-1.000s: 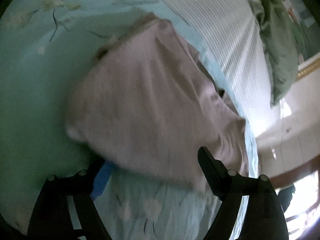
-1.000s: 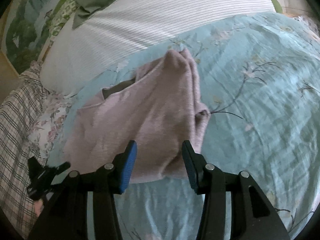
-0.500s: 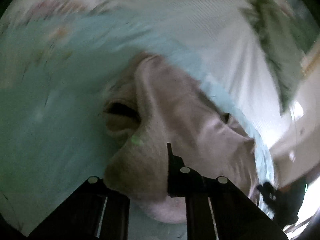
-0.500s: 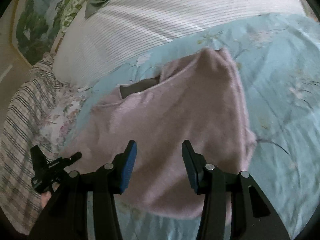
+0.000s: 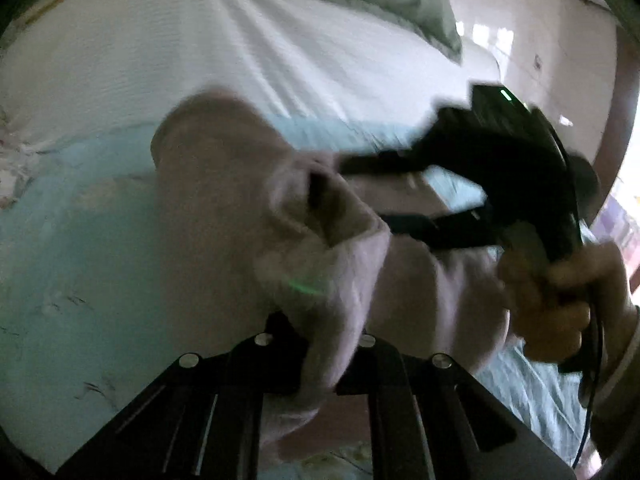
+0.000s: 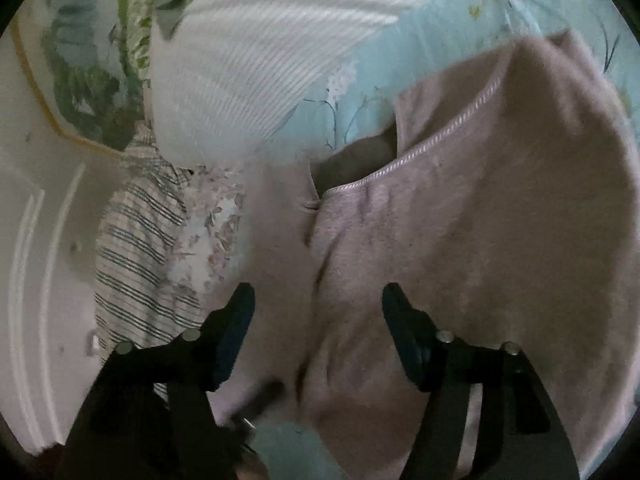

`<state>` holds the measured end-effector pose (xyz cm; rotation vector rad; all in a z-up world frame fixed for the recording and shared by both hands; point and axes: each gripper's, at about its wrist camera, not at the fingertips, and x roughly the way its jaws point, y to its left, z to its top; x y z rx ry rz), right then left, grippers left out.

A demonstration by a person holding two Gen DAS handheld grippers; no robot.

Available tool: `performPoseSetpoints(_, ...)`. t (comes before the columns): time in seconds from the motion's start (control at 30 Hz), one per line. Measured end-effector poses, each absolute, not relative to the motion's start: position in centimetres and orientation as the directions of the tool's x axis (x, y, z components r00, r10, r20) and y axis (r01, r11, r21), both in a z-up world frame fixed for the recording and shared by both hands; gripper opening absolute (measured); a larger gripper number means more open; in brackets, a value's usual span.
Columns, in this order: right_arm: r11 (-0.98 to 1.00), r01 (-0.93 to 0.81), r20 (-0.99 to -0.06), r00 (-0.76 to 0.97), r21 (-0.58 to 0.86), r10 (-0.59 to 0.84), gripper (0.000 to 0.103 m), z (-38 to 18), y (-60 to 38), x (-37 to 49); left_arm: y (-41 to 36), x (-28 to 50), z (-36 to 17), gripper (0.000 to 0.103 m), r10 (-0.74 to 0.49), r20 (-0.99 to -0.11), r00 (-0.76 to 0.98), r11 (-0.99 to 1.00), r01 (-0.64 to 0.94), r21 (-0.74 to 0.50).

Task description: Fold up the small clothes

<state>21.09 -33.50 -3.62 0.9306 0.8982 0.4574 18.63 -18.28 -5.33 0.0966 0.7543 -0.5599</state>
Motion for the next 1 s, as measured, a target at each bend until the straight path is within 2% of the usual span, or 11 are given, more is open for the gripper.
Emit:
performPoseSetpoints(0.07, 0.512, 0.041, -0.447, 0.550, 0.858, 0.705, 0.072, -4.5, -33.5, 21.9, -18.5, 18.9, -6.4, 0.008, -0.452, -0.693, 0.562, 0.846, 0.515, -0.134)
performPoseSetpoints(0.17, 0.540, 0.079, -0.493, 0.534, 0.838, 0.687, 0.072, -5.6, -32.9, 23.1, -18.5, 19.0, -6.7, 0.008, -0.462, -0.690, 0.558, 0.844, 0.515, -0.148)
performPoseSetpoints(0.27, 0.571, 0.064, -0.516, 0.519, 0.818, 0.681, 0.071, -5.4, -31.6, 24.7, -19.1, 18.9, -6.6, 0.008, -0.444, -0.689, 0.572, 0.841, 0.532, -0.101)
performPoseSetpoints(0.3, 0.593, 0.054, -0.531, 0.516, 0.804, 0.672, 0.064, -5.1, -31.0, 25.5, -19.0, 18.5, -6.6, 0.008, -0.441, -0.688, 0.576, 0.839, 0.536, -0.088)
performPoseSetpoints(0.37, 0.645, 0.035, -0.570, 0.505, 0.763, 0.648, 0.039, -4.6, -29.7, 27.0, -18.8, 18.1, -6.3, 0.008, -0.436, -0.683, 0.586, 0.839, 0.540, -0.072)
performPoseSetpoints(0.4, 0.676, 0.035, -0.601, 0.495, 0.736, 0.628, 0.014, -4.3, -29.1, 27.9, -18.8, 18.0, -6.1, 0.008, -0.434, -0.679, 0.592, 0.839, 0.539, -0.067)
performPoseSetpoints(0.47, 0.692, 0.022, -0.610, 0.493, 0.722, 0.621, 0.013, -3.7, -28.8, 28.4, -19.0, 18.0, -5.3, 0.008, -0.436, -0.672, 0.599, 0.841, 0.537, -0.067)
performPoseSetpoints(0.7, 0.736, -0.105, -0.510, 0.656, 0.669, 0.557, 0.013, 4.1, -32.1, 23.1, -22.1, 16.0, -1.7, 0.009, -0.548, -0.615, 0.567, 0.774, 0.622, -0.117)
performPoseSetpoints(0.87, 0.786, 0.044, -0.601, 0.671, 0.617, 0.434, 0.013, 2.3, -37.2, 20.2, -26.4, 16.4, -3.8, 0.009, -0.602, -0.660, 0.449, 0.723, 0.657, -0.213)
performPoseSetpoints(1.0, 0.778, 0.108, -0.621, 0.674, 0.619, 0.401, 0.013, 0.4, -39.7, 19.0, -28.2, 16.4, -5.0, 0.009, -0.611, -0.683, 0.400, 0.712, 0.655, -0.253)
